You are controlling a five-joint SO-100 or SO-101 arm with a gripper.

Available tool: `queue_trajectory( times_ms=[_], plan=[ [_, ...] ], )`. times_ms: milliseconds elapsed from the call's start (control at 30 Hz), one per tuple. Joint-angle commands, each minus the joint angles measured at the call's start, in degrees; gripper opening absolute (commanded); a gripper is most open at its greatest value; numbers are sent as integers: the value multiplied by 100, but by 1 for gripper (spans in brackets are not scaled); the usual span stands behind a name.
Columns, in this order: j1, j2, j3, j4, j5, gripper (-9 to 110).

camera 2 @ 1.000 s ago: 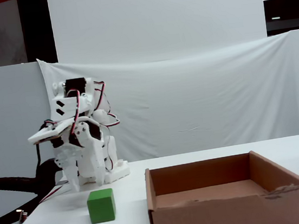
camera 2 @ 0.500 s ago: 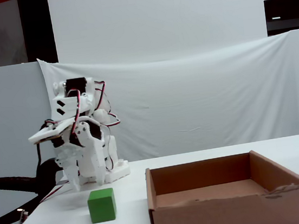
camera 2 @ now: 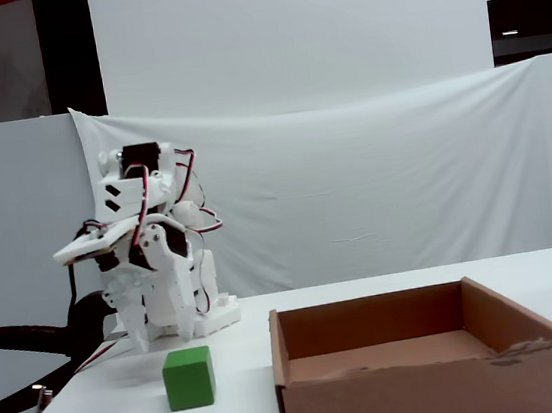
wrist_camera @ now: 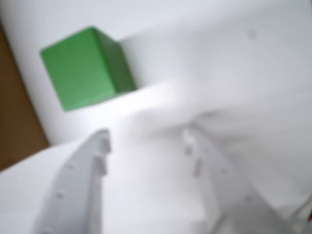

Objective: Grasp a green cube and put it in a box.

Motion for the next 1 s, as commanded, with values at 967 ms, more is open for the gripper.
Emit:
queue_trajectory(
  times_ms=[967],
  plan=[
    [-782, -246, -35, -176, -9, 20]
  ],
)
